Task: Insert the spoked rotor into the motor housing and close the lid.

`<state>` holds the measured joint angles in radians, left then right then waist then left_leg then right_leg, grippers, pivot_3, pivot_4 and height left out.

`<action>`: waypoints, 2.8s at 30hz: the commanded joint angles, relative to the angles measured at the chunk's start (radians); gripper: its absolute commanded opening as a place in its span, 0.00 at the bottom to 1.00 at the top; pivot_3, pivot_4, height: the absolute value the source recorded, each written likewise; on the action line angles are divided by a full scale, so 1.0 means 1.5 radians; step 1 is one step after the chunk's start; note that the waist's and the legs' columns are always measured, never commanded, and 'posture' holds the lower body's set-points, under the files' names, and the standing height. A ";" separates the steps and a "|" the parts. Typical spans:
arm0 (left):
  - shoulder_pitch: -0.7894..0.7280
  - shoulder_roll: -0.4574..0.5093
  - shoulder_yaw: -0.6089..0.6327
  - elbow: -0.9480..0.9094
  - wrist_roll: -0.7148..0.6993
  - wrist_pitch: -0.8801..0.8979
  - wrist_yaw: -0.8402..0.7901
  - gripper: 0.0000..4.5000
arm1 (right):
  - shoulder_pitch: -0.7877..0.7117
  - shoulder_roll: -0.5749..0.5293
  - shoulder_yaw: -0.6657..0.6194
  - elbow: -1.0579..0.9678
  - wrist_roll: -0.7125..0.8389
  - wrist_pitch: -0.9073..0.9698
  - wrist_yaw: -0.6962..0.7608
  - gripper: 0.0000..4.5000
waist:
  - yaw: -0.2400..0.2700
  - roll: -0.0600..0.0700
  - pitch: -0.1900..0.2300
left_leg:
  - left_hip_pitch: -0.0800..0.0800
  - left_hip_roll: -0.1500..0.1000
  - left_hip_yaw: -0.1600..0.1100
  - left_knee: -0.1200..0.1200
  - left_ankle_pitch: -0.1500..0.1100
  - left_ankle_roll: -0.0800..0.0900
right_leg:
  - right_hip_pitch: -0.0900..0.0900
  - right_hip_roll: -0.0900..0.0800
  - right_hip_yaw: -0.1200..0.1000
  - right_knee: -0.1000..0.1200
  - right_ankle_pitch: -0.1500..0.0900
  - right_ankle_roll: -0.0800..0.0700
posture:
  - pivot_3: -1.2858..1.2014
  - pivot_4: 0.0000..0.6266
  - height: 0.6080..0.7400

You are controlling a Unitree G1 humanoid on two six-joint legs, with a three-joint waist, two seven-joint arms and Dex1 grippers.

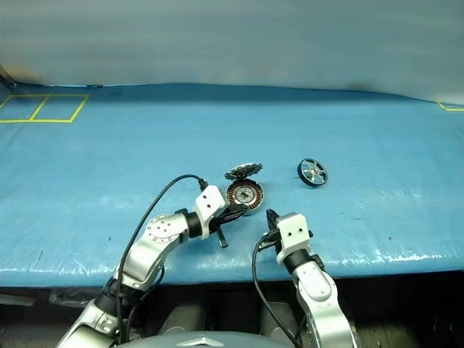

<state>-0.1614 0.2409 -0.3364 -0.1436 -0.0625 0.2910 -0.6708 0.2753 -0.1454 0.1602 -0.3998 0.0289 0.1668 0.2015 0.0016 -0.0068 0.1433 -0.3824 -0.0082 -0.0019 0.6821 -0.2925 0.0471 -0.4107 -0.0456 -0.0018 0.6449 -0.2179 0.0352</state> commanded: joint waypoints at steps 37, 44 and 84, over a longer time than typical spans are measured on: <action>0.169 -0.026 0.074 0.087 -0.049 -0.262 0.051 0.01 | -0.324 0.038 0.061 0.098 0.008 0.355 0.026 0.00 | -0.009 0.000 0.000 | 0.000 0.000 0.000 0.000 0.000 0.000 | 0.000 0.001 -0.004 0.000 0.001 0.001 | 0.52 0.24 1.00; 0.172 -0.025 0.074 0.077 -0.041 -0.242 0.062 0.01 | -0.328 0.032 0.081 0.110 0.008 0.364 0.042 0.00 | -0.011 0.000 0.000 | 0.000 0.000 0.000 0.000 0.000 0.000 | 0.000 0.001 -0.004 0.000 0.001 0.001 | 0.52 0.24 1.00; 0.177 -0.026 0.062 0.072 -0.039 -0.228 0.072 0.00 | -0.375 0.004 -0.261 -0.053 0.077 0.609 -0.104 0.35 | -0.008 0.002 0.001 | -0.001 0.000 -0.001 -0.001 -0.001 0.001 | -0.001 -0.002 -0.005 0.000 0.001 0.001 | 0.52 0.24 1.00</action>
<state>0.1062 0.2032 -0.2385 -0.0165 -0.1265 -0.0458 -0.5666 -0.2646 -0.1505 -0.1920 -0.4734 0.1605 1.0987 0.1009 -0.0103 -0.0043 0.1444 -0.3844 -0.0087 -0.0029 0.6803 -0.2934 0.0485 -0.4125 -0.0485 -0.0099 0.6442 -0.2161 0.0365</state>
